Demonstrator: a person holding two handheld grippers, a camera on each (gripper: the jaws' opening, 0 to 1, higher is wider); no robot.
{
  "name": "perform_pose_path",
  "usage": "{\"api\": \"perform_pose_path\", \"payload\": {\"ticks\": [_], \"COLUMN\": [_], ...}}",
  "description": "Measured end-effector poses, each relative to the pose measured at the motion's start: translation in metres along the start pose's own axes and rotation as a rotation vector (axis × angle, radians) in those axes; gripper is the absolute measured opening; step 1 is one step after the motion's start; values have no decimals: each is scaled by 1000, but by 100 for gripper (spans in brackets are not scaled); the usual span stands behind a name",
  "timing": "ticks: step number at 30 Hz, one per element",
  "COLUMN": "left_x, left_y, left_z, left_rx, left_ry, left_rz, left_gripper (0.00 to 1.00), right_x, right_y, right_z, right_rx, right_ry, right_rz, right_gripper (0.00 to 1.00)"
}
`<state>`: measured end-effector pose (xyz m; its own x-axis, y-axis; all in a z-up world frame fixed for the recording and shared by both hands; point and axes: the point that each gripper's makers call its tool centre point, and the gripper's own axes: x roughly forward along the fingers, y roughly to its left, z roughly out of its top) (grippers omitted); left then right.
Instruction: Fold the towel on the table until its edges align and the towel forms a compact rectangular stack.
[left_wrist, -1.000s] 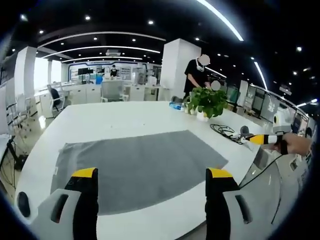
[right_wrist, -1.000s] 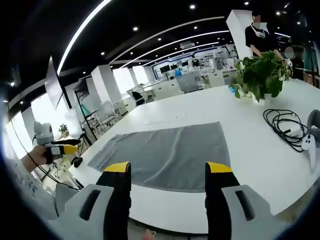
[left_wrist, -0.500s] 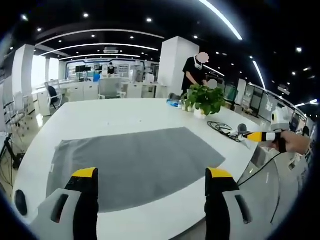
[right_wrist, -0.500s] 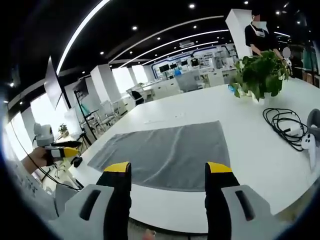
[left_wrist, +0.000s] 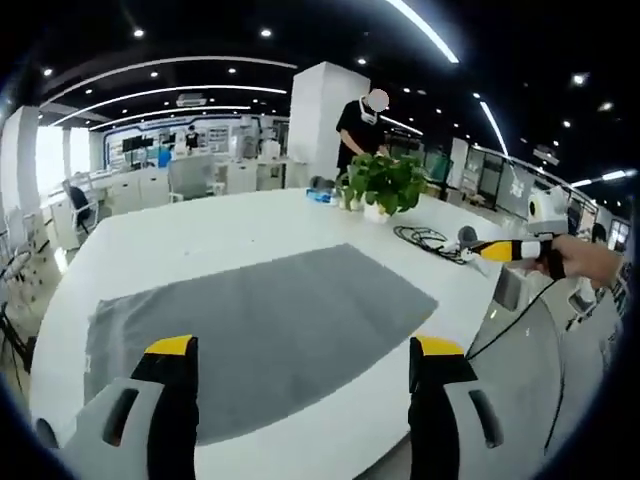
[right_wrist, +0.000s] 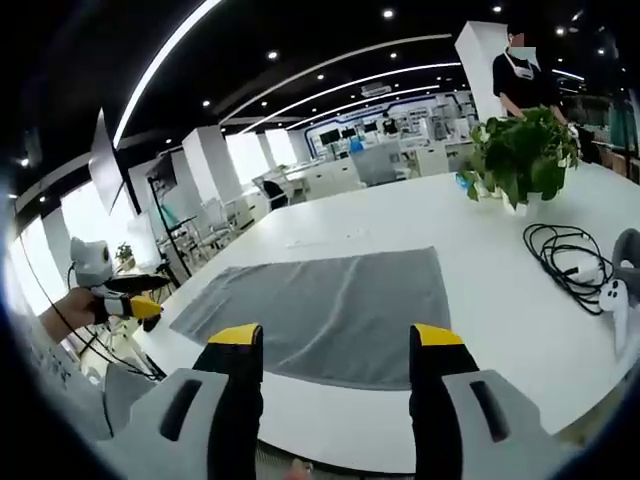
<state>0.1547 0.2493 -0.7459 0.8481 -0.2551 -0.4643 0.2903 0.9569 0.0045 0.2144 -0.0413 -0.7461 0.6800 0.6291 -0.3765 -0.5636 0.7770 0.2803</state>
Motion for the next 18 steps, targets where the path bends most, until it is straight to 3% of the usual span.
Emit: {"api": "perform_pose_path", "payload": {"ticks": [3,10,18], "left_x": [7,29,62], "left_y": [-2,-23,-69], "left_z": [14,34,47], "left_rx": [40,42,84], "left_ry": [-20,-63,-58], "left_rz": [-16,-92,-208], "left_gripper": [89,89,89], "right_x": [2,4,9], "right_y": [-10,-25,-43], "right_z": [3,19,31], "right_rx": [-30,-87,-111], "right_ry": [20,32,44], "right_rz": [5,-1,-10], "right_gripper": [58,58,58]}}
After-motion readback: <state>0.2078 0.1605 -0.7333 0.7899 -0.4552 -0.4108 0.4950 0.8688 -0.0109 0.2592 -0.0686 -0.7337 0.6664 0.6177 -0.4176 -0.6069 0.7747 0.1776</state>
